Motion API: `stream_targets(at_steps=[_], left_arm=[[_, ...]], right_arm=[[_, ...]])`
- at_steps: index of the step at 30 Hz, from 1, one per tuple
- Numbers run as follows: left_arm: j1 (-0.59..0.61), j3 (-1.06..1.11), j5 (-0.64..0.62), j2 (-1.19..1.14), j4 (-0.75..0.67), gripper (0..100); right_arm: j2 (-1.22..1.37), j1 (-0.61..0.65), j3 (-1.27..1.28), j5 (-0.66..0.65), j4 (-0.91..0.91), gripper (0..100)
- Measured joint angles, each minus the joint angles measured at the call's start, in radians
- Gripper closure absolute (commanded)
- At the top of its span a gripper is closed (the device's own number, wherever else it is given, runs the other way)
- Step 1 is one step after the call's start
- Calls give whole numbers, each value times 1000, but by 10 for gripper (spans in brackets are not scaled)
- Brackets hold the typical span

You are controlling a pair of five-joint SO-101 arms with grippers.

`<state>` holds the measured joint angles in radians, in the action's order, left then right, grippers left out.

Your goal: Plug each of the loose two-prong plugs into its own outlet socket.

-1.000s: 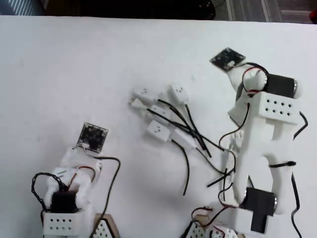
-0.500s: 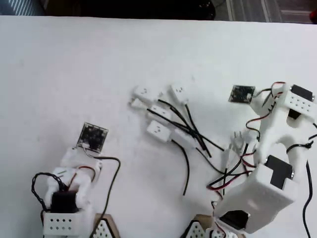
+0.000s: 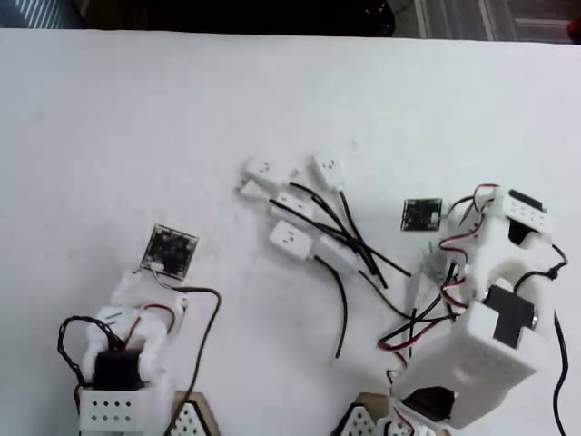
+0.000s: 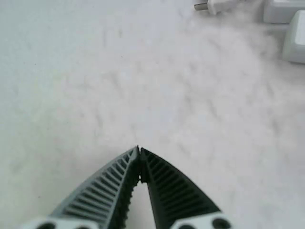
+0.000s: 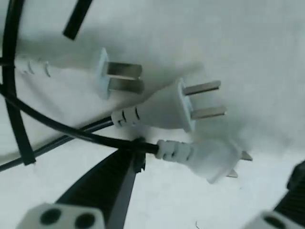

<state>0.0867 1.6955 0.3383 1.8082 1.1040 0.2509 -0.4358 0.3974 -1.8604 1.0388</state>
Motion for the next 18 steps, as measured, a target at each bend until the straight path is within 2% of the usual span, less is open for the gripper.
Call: stream_targets(at_steps=[3,10,18], left_arm=[[0,0,0,0,0,976],[0,0,0,0,0,976],[0,0,0,0,0,976]], right_arm=[[-3,9,29,52,-57,732],[-17,14,28,163,-43,790],[-20,44,-2,186,-21,975]])
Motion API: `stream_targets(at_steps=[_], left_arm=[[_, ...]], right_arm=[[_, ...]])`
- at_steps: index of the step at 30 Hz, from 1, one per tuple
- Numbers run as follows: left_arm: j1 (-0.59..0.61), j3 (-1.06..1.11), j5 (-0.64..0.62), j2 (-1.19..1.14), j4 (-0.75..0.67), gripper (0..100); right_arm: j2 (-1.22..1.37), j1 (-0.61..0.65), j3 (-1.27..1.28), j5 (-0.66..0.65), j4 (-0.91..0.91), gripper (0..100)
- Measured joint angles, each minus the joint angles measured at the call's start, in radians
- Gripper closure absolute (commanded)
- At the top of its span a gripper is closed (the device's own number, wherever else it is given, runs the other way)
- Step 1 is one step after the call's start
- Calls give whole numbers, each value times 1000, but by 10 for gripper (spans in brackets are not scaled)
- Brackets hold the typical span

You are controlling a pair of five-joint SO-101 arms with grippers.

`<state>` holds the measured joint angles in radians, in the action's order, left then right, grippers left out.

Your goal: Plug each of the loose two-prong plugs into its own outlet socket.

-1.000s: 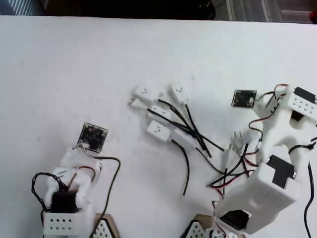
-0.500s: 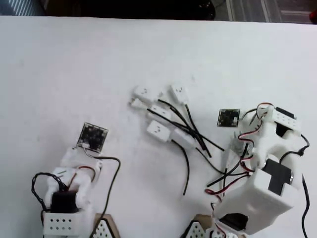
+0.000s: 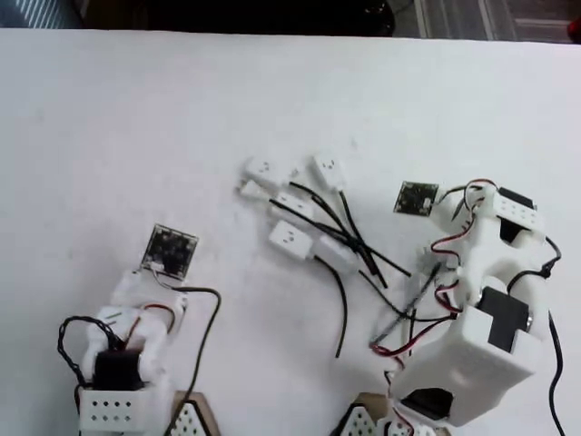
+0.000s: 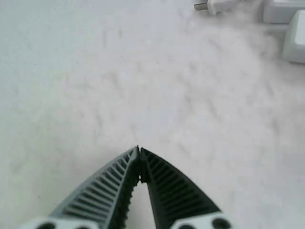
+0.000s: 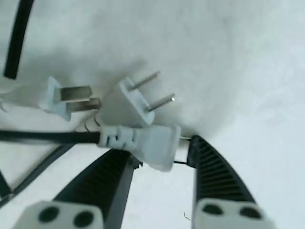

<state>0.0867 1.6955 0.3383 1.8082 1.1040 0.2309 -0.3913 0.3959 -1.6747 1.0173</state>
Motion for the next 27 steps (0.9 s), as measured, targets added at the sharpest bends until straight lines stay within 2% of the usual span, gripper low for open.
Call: stream_targets(at_steps=[5,11,17,19,23,27], left_arm=[[0,0,0,0,0,976],[0,0,0,0,0,976],[0,0,0,0,0,976],[0,0,0,0,0,976],[0,0,0,0,0,976],[0,0,0,0,0,976]], right_arm=[[-28,-2,-29,0,130,979],[-61,-80,-141,0,351,979],[-63,-166,-175,0,400,974],[-63,-183,-175,0,400,942],[-63,-196,-175,0,405,797],[-63,-203,-180,0,453,779]])
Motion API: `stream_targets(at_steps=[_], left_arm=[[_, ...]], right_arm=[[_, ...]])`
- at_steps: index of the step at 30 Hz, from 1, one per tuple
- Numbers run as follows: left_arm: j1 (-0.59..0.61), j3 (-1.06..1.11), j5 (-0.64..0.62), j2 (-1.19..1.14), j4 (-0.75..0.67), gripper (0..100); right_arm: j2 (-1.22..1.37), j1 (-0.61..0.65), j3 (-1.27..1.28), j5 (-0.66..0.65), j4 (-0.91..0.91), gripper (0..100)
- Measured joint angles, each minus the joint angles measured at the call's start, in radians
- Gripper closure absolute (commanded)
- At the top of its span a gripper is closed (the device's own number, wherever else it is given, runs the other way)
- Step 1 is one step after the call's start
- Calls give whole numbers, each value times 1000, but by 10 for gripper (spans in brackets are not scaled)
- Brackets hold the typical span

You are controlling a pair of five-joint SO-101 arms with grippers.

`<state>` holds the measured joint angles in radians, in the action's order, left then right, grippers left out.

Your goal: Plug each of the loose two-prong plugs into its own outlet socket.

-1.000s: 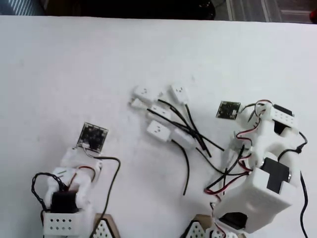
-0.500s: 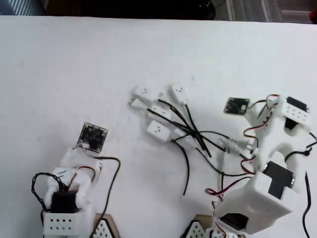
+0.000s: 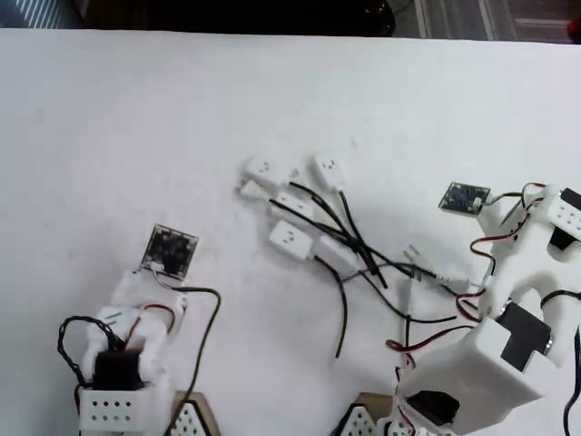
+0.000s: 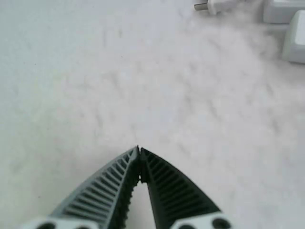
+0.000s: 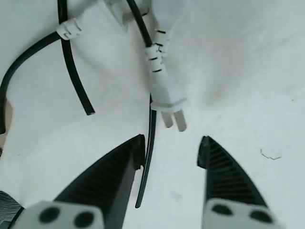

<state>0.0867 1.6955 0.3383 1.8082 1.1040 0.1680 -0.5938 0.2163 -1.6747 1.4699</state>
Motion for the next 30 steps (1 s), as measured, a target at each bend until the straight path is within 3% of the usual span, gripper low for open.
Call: stream_targets(at_steps=[14,21,30], left_arm=[[0,0,0,0,0,976],[0,0,0,0,0,976],[0,0,0,0,0,976]], right_arm=[[0,196,-2,155,20,779],[0,195,11,157,20,780],[0,190,51,68,20,823]])
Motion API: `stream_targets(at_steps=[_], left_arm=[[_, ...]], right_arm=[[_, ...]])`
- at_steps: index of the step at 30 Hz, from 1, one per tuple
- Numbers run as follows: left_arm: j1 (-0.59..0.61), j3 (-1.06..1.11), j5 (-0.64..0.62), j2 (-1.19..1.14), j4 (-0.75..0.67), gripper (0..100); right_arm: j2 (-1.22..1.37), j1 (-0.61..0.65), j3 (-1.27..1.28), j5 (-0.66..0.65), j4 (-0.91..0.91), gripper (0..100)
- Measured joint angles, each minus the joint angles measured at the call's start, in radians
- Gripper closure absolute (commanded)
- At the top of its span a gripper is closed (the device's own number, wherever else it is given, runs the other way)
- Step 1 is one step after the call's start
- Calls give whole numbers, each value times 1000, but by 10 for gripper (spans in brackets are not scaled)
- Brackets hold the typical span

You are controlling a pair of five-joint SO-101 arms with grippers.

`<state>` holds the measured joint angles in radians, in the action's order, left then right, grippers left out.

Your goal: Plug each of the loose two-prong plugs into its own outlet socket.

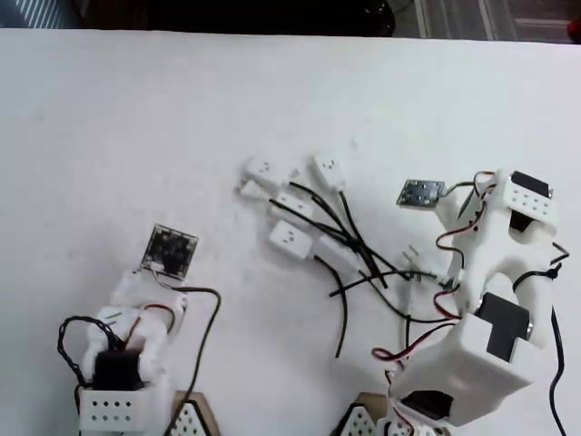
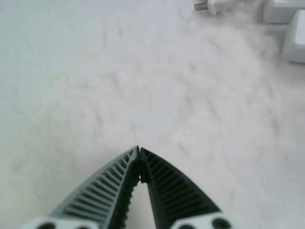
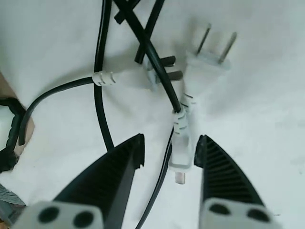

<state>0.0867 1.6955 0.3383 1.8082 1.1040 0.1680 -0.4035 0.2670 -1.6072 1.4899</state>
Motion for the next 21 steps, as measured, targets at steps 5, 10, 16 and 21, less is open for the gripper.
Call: stream_targets(at_steps=[5,10,16,21], left_arm=[[0,0,0,0,0,976],[0,0,0,0,0,976],[0,0,0,0,0,976],[0,0,0,0,0,976]], right_arm=[[0,-35,32,-21,-43,795],[0,-66,77,-55,-112,823],[0,-64,83,-55,-130,836],[3,-64,86,-55,-132,838]])
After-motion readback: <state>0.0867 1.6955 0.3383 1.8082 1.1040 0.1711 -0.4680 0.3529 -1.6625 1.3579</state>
